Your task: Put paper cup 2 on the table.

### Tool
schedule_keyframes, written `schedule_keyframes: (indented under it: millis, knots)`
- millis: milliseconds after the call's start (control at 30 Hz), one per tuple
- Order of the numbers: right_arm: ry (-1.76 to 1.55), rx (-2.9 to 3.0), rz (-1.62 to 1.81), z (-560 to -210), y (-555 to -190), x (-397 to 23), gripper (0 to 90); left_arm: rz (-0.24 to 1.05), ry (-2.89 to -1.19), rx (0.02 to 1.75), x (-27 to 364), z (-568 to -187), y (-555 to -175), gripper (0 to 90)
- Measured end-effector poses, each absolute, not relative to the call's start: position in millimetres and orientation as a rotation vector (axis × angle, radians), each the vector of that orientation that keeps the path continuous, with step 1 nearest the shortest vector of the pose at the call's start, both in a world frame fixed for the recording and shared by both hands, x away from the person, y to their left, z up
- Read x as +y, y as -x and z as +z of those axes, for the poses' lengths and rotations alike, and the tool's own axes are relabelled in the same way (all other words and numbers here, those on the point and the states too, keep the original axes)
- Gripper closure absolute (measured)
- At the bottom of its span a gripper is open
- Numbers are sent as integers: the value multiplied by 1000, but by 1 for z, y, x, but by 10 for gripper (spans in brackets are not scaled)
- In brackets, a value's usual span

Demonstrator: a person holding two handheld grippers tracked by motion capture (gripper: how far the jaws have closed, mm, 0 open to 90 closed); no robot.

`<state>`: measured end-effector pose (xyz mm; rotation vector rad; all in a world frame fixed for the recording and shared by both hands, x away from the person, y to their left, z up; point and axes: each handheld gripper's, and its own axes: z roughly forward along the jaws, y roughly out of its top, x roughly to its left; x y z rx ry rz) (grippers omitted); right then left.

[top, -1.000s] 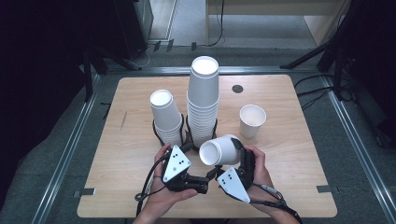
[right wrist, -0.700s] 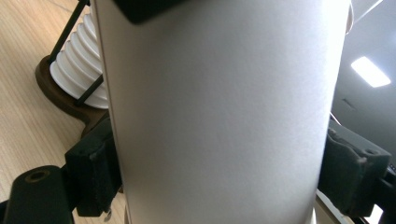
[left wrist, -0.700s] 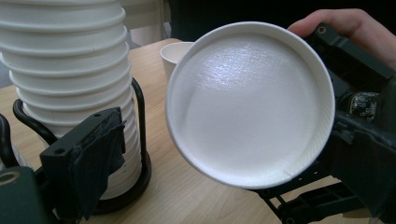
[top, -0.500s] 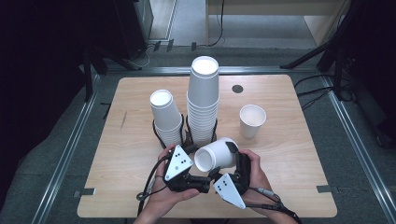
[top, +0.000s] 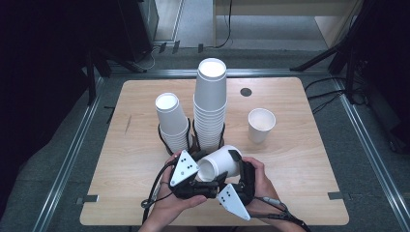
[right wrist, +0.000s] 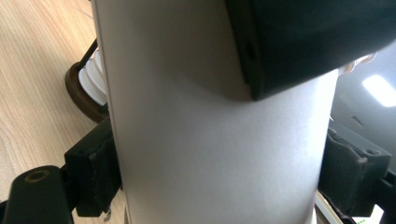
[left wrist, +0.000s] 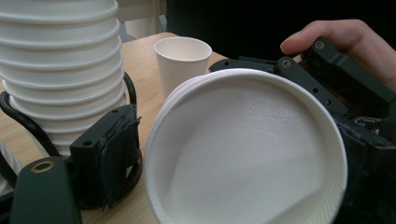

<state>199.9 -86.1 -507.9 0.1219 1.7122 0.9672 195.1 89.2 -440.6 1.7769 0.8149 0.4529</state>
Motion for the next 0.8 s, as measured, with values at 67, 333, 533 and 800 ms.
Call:
schedule_keyframes:
  millis: [67,333,533,800]
  knots:
    - [-128,1708,963,-507,-200,-86,133,459,-1790,817,88,-441,-195,138]
    - [-133,1710,948,-508,-199,-87,133,452,-1801,833,88,-441,-195,184]
    - [-140,1712,948,-508,-199,-86,132,433,-1798,832,89,-441,-196,196]
    - [-137,1713,941,-509,-200,-87,129,405,-1797,830,90,-442,-197,208]
